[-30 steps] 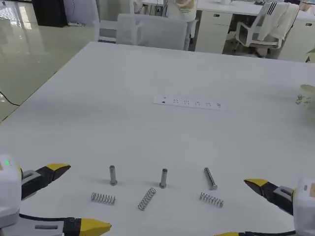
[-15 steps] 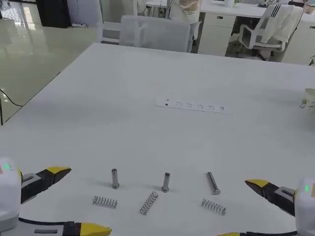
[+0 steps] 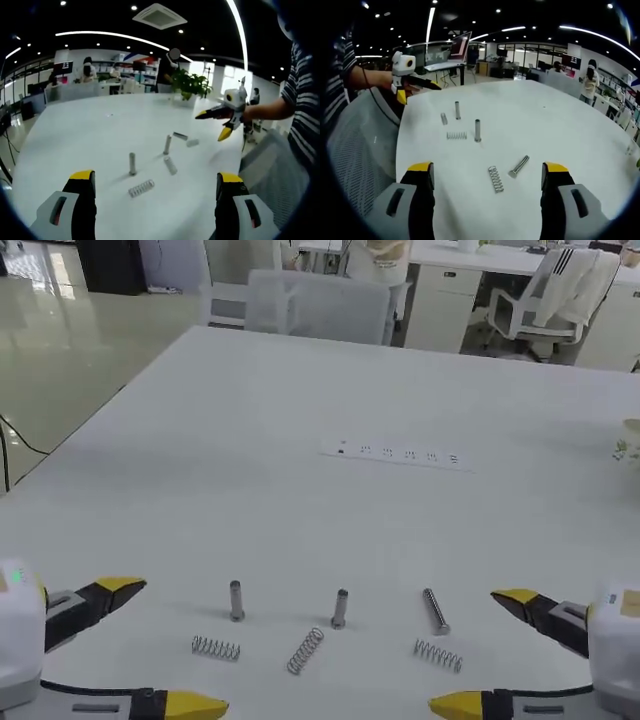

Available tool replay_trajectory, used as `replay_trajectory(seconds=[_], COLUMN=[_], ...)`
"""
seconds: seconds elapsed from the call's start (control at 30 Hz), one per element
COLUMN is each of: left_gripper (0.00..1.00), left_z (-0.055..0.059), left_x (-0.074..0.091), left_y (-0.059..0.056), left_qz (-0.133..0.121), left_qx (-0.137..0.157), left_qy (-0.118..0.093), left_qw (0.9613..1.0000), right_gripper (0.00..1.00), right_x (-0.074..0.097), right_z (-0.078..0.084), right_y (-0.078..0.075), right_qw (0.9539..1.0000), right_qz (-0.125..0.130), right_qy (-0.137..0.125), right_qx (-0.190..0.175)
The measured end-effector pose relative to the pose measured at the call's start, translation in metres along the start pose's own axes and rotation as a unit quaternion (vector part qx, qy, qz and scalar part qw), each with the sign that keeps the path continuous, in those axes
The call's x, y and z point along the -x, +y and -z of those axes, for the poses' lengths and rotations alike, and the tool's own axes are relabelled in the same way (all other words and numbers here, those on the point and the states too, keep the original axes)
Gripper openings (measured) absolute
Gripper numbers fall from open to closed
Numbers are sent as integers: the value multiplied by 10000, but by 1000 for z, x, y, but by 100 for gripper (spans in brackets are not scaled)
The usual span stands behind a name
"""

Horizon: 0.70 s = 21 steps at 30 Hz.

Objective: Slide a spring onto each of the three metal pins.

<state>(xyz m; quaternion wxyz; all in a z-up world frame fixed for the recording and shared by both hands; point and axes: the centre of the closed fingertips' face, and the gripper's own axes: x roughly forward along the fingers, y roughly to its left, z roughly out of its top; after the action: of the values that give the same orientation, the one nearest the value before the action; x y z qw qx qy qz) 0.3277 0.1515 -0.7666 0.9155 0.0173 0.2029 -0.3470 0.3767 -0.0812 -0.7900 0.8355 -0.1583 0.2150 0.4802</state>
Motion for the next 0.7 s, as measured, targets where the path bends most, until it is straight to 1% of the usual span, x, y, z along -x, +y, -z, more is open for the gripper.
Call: replay_trajectory(seconds=[0.3,0.7], left_gripper=[98,98], left_z=[0,1], left_x=[0,1], left_y=[-1,0], left_qz=[24,14], left_qx=[-8,1], left_qy=[-2,11], left_qw=[10000,10000], right_gripper=[86,82], right_x=[-6,-15], right_z=[-14,-22], right_y=[-10,-21], right_qw=[9998,9998], right_qz=[49,103], right_qy=[-128,-110], right_qx=[-111,-153])
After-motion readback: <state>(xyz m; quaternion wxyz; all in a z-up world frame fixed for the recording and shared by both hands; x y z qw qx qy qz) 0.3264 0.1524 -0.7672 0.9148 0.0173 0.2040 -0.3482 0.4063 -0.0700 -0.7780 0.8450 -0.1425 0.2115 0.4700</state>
